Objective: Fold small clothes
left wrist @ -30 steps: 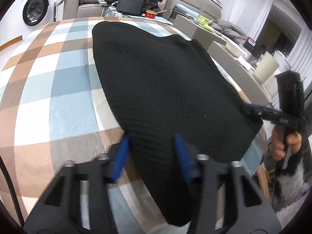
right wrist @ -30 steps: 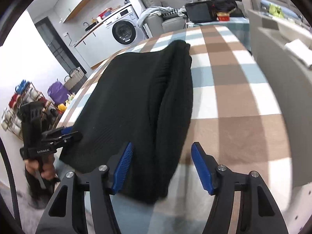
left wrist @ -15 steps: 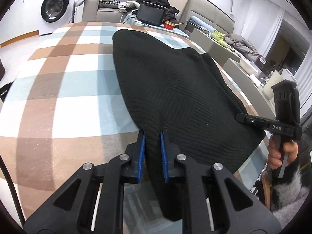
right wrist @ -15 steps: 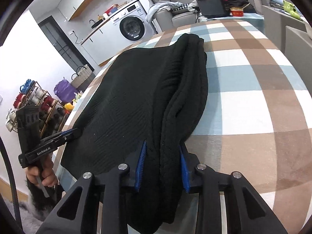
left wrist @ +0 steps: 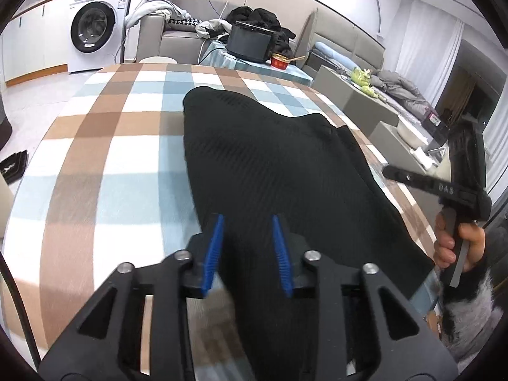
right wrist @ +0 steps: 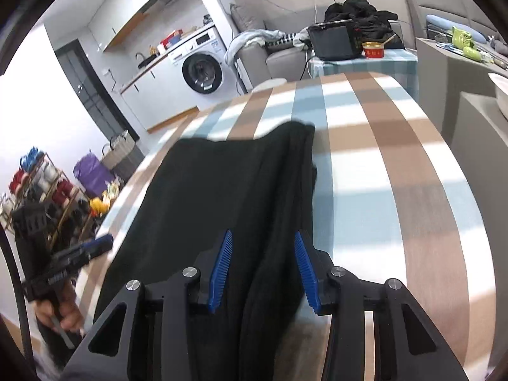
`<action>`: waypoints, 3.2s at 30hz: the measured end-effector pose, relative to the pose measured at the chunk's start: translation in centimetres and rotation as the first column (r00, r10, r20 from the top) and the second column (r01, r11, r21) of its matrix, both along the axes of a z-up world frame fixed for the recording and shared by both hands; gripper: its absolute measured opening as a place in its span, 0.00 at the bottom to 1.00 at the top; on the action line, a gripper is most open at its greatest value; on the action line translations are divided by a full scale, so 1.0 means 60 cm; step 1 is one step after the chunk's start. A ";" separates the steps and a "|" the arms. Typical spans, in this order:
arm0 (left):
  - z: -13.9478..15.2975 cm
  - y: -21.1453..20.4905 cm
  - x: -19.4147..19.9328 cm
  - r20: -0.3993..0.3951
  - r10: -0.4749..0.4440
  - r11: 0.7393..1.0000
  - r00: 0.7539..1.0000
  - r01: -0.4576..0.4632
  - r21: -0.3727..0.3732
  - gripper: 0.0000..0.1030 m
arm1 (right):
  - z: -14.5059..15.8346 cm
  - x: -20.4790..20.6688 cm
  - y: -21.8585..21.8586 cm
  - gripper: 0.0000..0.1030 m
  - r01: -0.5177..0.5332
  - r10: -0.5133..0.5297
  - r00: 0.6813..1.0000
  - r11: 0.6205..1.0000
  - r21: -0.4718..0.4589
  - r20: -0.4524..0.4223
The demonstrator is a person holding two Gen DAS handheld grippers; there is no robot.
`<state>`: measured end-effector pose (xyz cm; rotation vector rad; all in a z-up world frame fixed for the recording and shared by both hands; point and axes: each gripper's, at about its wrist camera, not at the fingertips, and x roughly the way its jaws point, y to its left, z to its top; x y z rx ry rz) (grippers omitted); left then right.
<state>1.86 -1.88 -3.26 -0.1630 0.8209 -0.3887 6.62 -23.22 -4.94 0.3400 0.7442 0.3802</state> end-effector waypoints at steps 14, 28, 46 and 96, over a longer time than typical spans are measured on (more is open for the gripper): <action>-0.032 -0.043 0.088 -0.045 -0.062 0.996 0.997 0.064 0.055 0.35 | -0.010 0.121 0.042 0.05 -0.065 0.065 0.998 0.996 -0.054 0.004; -0.024 -0.034 0.058 -0.034 -0.055 0.996 0.998 0.057 0.070 0.43 | -0.013 0.124 0.015 0.19 -0.038 0.037 0.998 0.999 -0.017 -0.044; -0.050 -0.075 -0.083 -0.020 -0.217 0.963 0.976 0.217 0.157 0.55 | -0.027 -0.096 0.041 0.08 -0.168 0.170 0.983 0.985 0.040 -0.061; -0.050 -0.023 -0.165 -0.089 -0.209 0.974 0.974 0.216 0.070 0.39 | -0.075 -0.189 0.010 0.39 -0.161 0.171 0.977 0.983 0.088 -0.130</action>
